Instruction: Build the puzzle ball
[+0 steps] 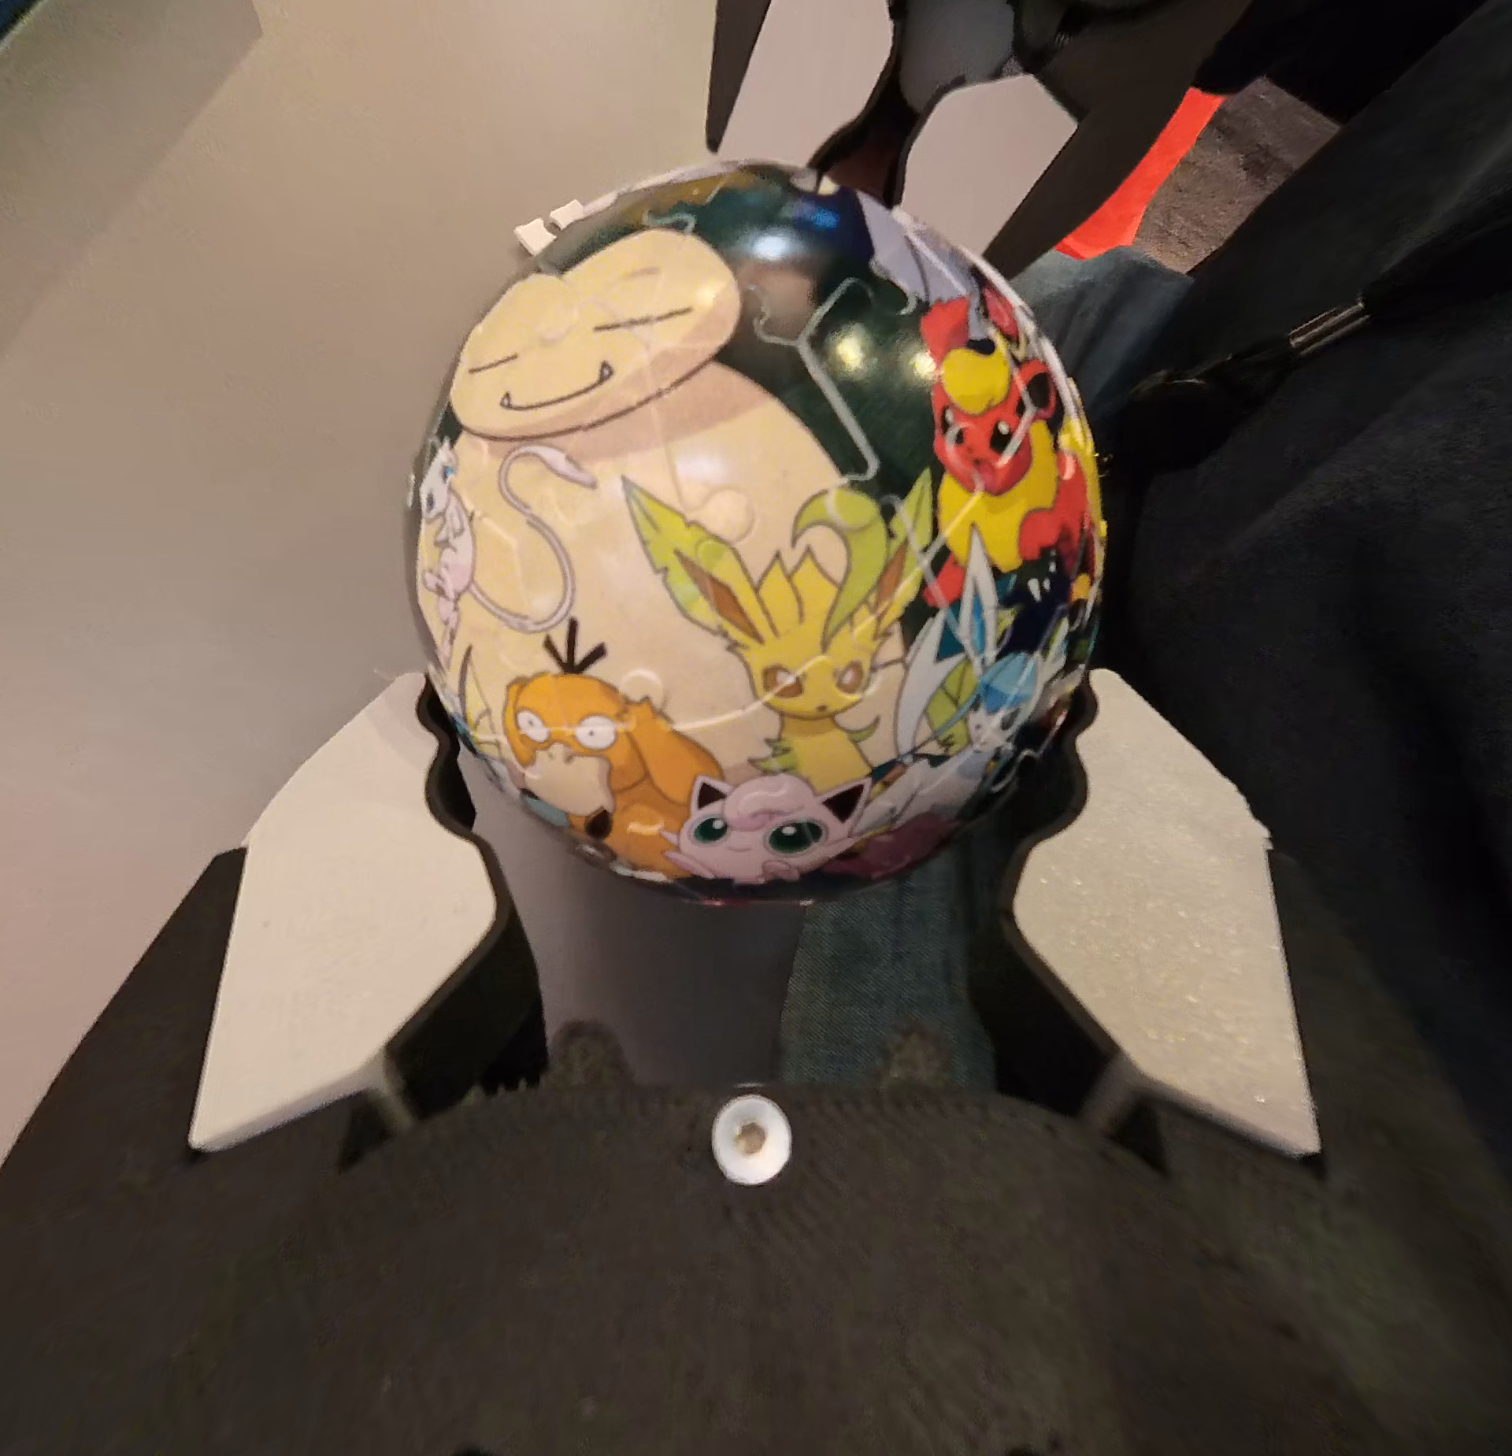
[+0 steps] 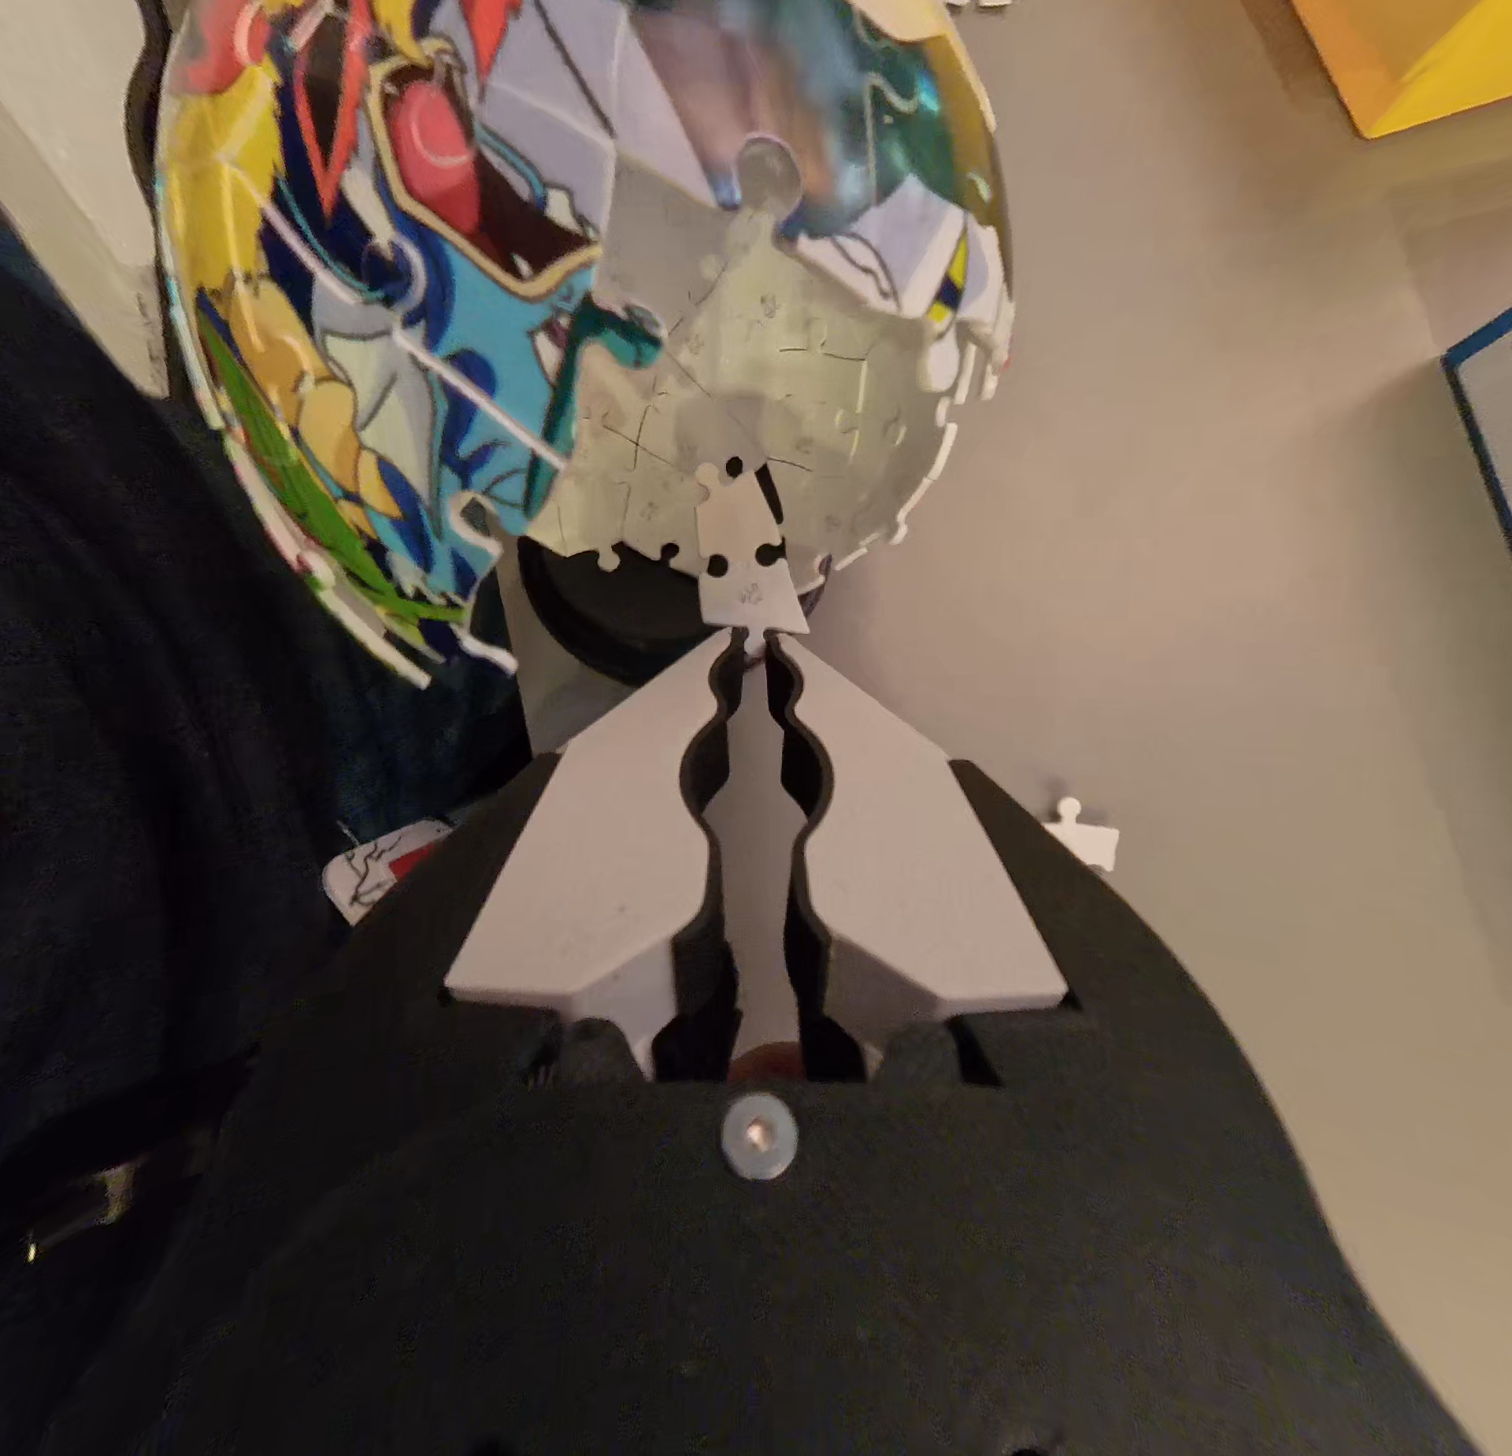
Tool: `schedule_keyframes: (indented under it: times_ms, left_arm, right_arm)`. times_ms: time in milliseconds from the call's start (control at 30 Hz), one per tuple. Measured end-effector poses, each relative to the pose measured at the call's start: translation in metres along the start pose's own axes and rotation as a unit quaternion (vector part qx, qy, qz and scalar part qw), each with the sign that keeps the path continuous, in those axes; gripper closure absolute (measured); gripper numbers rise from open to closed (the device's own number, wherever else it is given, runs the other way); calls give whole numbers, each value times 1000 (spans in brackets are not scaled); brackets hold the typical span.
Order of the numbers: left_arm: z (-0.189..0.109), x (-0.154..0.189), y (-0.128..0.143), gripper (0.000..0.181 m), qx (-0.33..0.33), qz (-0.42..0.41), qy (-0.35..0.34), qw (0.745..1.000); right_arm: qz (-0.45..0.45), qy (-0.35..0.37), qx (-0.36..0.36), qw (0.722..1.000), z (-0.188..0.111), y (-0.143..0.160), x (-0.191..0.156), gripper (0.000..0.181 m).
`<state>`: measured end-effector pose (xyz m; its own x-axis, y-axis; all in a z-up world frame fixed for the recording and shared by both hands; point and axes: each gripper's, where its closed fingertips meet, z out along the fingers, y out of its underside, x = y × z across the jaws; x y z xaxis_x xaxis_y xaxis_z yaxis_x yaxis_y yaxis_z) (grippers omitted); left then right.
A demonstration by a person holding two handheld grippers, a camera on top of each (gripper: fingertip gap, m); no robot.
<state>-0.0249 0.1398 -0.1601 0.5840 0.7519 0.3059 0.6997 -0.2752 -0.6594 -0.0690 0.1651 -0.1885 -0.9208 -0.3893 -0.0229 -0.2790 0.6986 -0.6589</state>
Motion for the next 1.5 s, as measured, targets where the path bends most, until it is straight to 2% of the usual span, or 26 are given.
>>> schedule_keyframes:
  times_ms: [233,567,667,733,933,1167,1500]
  left_arm:
    - [0,0,0,46,2,-4,4,1000]
    - [1,0,0,46,4,-5,6,1000]
    - [0,0,0,46,5,-5,6,1000]
    - [1,1,0,46,5,-5,7,1000]
    - [0,1,1,46,4,-3,7,1000]
    - [1,1,1,46,4,-3,8,1000]
    - [1,1,0,46,5,-2,9,1000]
  right_arm:
    - [37,14,9,999,7,-2,0,178]
    - [78,-11,25,997,9,-4,-2,175]
    - [68,-33,38,996,8,-7,-9,178]
    - [66,-73,50,994,8,-12,-20,181]
    - [69,-111,45,990,21,-11,-29,181]
    - [62,-100,36,992,31,-11,-28,181]
    - [77,-63,29,995,26,-8,-16,181]
